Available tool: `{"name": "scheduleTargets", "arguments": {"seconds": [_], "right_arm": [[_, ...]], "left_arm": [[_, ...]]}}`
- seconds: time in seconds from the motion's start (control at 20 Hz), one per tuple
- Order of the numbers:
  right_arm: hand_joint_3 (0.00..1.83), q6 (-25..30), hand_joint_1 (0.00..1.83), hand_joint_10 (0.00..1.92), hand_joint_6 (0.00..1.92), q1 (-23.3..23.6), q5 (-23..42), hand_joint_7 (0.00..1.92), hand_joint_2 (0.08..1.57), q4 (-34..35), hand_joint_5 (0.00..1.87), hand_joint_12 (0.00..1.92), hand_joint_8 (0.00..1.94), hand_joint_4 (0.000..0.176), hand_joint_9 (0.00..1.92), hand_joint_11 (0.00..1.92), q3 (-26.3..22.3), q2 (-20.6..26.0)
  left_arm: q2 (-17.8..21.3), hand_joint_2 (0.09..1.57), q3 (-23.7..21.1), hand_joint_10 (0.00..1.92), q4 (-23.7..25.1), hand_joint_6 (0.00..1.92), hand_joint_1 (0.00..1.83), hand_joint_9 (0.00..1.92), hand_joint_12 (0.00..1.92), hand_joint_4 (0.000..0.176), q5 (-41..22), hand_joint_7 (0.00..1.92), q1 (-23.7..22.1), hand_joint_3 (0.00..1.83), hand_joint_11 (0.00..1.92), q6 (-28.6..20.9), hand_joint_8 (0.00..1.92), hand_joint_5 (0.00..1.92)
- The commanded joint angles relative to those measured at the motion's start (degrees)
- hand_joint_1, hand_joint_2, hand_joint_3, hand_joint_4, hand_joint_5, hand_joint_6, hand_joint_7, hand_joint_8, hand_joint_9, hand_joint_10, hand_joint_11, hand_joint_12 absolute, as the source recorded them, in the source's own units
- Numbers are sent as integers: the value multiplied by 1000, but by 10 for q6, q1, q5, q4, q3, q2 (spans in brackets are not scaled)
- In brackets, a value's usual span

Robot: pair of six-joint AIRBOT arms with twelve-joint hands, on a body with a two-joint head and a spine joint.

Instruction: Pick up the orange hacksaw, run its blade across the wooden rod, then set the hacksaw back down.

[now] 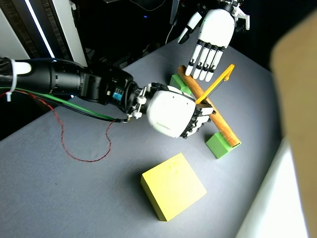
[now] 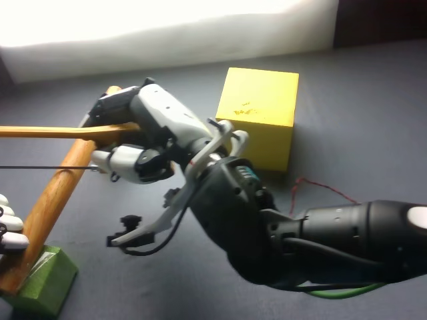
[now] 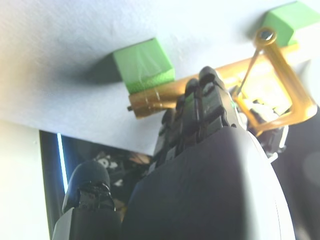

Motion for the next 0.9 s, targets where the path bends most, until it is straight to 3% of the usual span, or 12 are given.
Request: {"name": "scheduleTargets", "arguments": {"seconds": [0.0,0.1,0.2,0.4,0.85], "right_arm": [[1,10,1386,1195,907,12,30,968,1107,-36,888,1238,981,0,1025,1025,3,-5],[1,14,1385,1200,895,14,31,964,1107,-36,893,1237,990,0,1024,1023,12,-16],[0,14,1384,1222,896,14,30,964,1110,-36,894,1254,986,0,1011,995,16,-24],[0,14,1383,1233,921,10,31,950,1115,-39,878,1283,1009,0,1005,991,10,-19],[0,-13,1384,1229,912,-22,29,955,1114,-46,881,1253,1003,0,1008,1012,-77,66]], "left_arm": [[-1,1233,4,3,-22,3,51,32,152,0,-2,12,-2,0,0,1,2,17],[-1,1220,4,2,-22,2,9,31,189,0,-2,11,-2,0,0,1,1,17],[-1,1233,4,0,-22,0,29,0,56,0,-2,0,-1,1,0,1,0,0],[-1,1229,6,0,-22,0,31,0,18,0,-2,0,0,0,1,1,0,0],[0,1239,5,3,-22,8,13,7,41,0,-3,1,0,3,9,1,0,21]]}}
